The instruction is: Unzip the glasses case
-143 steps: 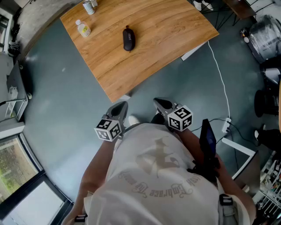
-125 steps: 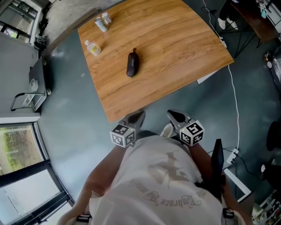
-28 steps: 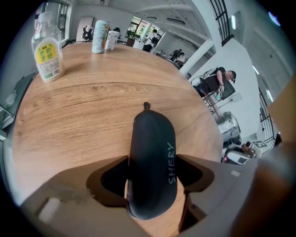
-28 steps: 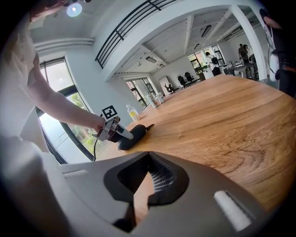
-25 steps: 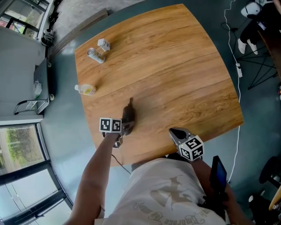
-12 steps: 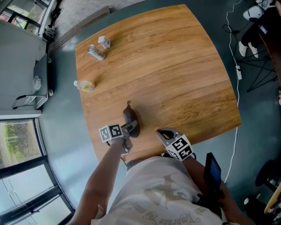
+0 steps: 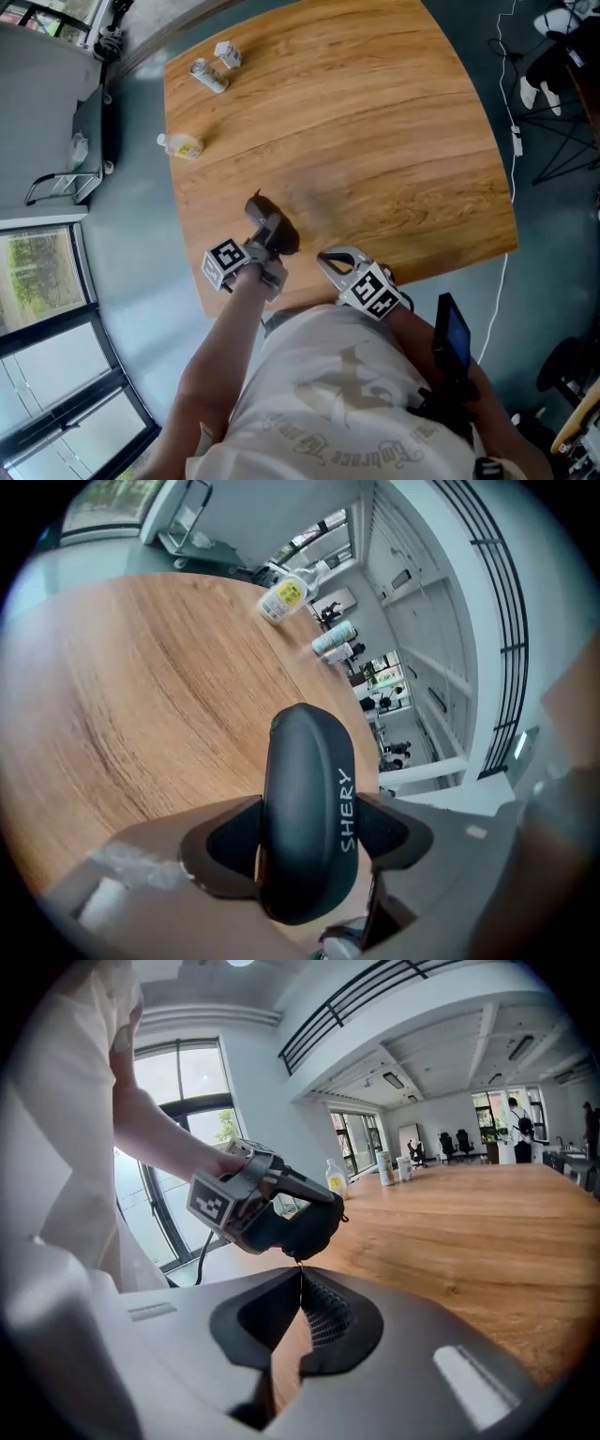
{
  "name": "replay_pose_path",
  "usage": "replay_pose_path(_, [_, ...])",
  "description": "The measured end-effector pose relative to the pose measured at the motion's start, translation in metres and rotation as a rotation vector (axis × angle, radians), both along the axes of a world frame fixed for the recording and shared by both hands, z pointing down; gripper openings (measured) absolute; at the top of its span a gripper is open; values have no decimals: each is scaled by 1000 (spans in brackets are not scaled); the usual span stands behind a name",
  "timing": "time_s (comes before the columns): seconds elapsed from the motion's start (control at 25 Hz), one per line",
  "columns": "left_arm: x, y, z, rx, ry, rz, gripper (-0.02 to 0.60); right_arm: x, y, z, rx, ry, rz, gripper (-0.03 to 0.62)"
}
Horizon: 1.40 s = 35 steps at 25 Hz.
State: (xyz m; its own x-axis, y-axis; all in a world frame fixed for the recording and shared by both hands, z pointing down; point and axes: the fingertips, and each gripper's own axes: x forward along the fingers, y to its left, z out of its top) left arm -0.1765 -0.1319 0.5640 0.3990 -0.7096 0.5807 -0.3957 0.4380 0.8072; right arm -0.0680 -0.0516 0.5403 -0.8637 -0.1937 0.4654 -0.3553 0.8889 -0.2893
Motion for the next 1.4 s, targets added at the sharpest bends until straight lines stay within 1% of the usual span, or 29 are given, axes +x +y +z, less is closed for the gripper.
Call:
replay_pose_path(0.12, [-3, 3, -13, 19, 51, -79, 325, -10, -1, -6, 28, -11, -3, 11])
replay_pose_path(0.24, [4, 4, -28, 49, 91, -99, 325, -16, -6, -16, 25, -46, 4, 41])
replay_pose_path(0.32, [12, 2, -37, 73, 119, -75, 326, -18, -11, -20, -8, -83, 22, 55])
replay_pose_path(0.44, [26, -4, -48, 115, 184, -2, 327, -18, -13, -21, -78, -154, 22, 58])
replay_pose_path(0.56, [36, -8, -53, 142, 240, 65, 327, -20, -9, -22, -126, -193, -16, 77])
replay_pose_path(0.64, [41, -10, -57, 157, 266, 99, 327, -22, -5, -22, -157, -201, -44, 99])
replay_pose_path(0.72, [47, -9, -60, 166, 282, 124, 327, -23, 1, -24, -188, -218, -76, 100])
replay_pose_path(0.8, [52, -10, -60, 173, 288, 140, 327, -24, 5, -28, -223, -250, -95, 100])
replay_pose_path(0.88, [54, -11, -60, 182, 295, 155, 327, -27, 6, -29, -245, -269, -93, 96])
replay_pose_path(0.96, [56, -11, -60, 193, 290, 176, 327, -29, 8, -29, -247, -271, -89, 70])
replay_pose_path(1.08, [55, -12, -59, 207, 264, 189, 327, -28, 9, -29, -242, -262, -88, 58])
replay_pose_path(1.2, [50, -12, -58, 205, 239, 171, 327, -29, 8, -28, -250, -249, -70, 57])
replay_pose_path(1.32, [42, -9, -57, 204, 201, 161, 327, -31, 8, -27, -279, -259, -49, 38])
replay_pose_path(1.4, [40, -6, -59, 216, 187, 169, 326, -32, 10, -29, -314, -288, -36, 35])
